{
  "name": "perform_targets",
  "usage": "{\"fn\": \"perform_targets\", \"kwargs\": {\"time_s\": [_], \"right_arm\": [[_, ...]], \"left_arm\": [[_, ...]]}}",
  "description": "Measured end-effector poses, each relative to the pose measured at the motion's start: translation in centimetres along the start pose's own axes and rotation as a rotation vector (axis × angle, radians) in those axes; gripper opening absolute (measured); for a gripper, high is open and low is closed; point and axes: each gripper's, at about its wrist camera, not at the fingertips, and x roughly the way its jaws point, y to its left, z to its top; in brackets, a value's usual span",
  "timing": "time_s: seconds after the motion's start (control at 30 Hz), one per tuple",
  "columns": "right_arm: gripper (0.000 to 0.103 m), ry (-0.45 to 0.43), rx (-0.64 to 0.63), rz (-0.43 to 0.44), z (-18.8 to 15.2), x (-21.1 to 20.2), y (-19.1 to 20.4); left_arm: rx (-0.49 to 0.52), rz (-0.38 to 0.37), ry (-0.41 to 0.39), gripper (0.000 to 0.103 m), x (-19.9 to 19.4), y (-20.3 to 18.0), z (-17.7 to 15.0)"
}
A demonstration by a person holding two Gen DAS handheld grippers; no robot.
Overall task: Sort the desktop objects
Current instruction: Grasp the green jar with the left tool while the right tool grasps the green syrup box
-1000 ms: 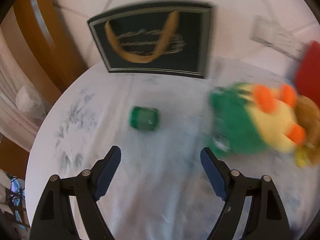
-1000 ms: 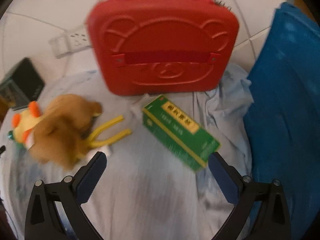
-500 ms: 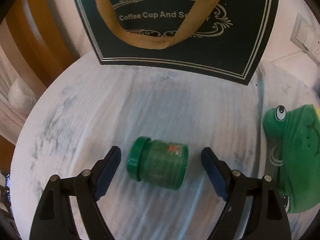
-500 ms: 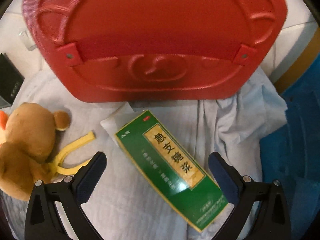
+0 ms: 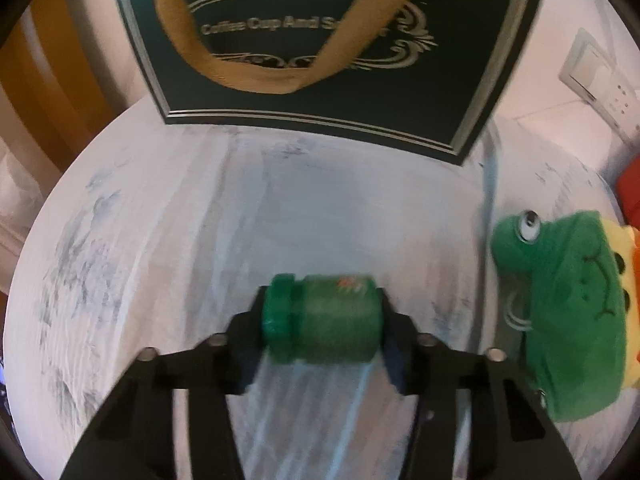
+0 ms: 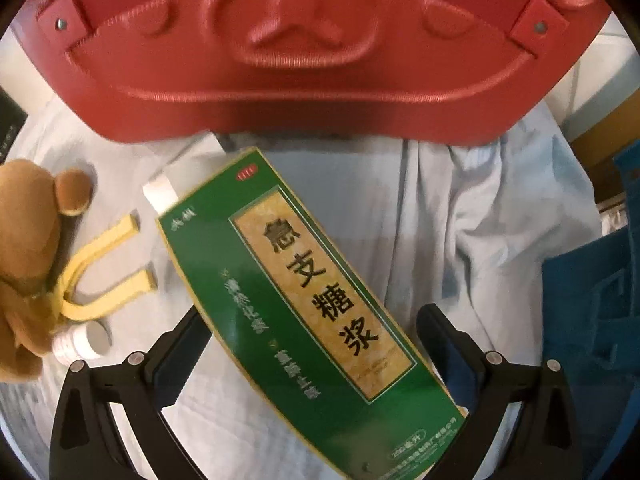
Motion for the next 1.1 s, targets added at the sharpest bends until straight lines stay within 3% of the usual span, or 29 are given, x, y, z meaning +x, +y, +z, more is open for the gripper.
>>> {"fn": "perform_targets", "kwargs": {"time_s": [0.2,0.33,0.37,0.47,0.7,0.8,0.9,1.1], "right_arm": [[0.1,0.009,-0.029,-0.038,-0.9,0.2,0.9],[0.061,0.004,-0.033,-0.029,-1.6,-0.5,1.4],[0.055,0.001,-0.031,-0.026,-1.9,-0.8,1.5],[0.053,-0.023,-0.027,-0.008,-3.1,-2.0,1.8],[0.053,-0.08,0.016,0.031,-6.8,-5.9,1.5],[0.053,-0.107,0.019,0.053,-9.1,-8.2,1.6],[0.053,-0.118,0.032,0.075,-9.5,-10.4,3.1],[0.053,-0.153,0.015,0.118,-15.9,-13.2,5.0]], "left_arm": [[0.001,0.0,0.018,0.046,-1.1,-0.4,-2.2],[-0.005,0.038,0.025,0.046,-2.4,-0.7,-4.3],[-0.006,0.041,0.022,0.046,-2.9,-0.9,-4.8],[-0.009,0.034,0.01,0.046,-4.5,-1.0,-6.3],[-0.035,0.022,-0.019,0.046,-7.2,-0.6,-5.6],[-0.035,0.023,-0.041,0.046,-8.8,-1.0,-6.7],[-0.023,0.018,-0.063,0.046,-11.3,-1.8,-8.7],[0.023,-0.02,-0.114,0.046,-17.3,-6.1,-13.7]]}}
